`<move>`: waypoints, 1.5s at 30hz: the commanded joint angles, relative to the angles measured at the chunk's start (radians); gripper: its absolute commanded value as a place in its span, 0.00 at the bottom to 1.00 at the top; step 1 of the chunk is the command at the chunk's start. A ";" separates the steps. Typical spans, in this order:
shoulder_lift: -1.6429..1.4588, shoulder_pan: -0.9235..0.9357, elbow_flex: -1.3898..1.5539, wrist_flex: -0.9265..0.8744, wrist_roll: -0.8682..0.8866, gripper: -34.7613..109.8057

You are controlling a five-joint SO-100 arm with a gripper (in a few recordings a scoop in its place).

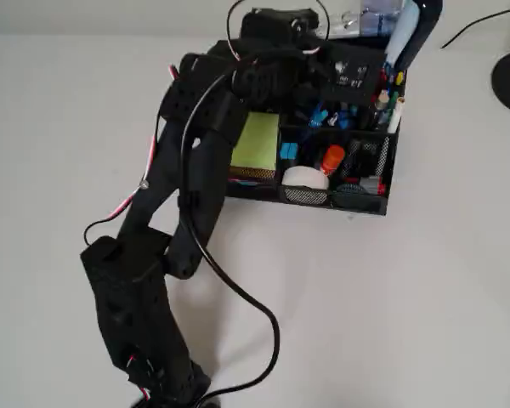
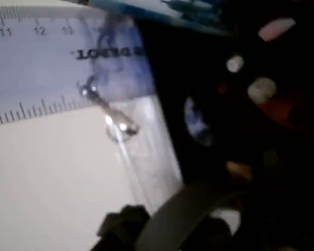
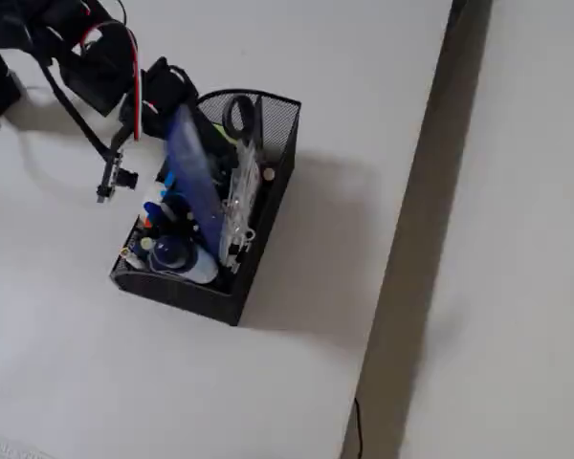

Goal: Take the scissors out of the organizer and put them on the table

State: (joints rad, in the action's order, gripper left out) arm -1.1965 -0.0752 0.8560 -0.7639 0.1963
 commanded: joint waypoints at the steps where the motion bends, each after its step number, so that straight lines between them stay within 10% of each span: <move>1: -0.112 -0.008 -0.049 -0.060 0.021 0.24; 45: -1.206 0.089 0.137 -1.051 -0.067 0.24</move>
State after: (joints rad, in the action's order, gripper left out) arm -2.2780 0.0261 0.9066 -1.7687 0.1442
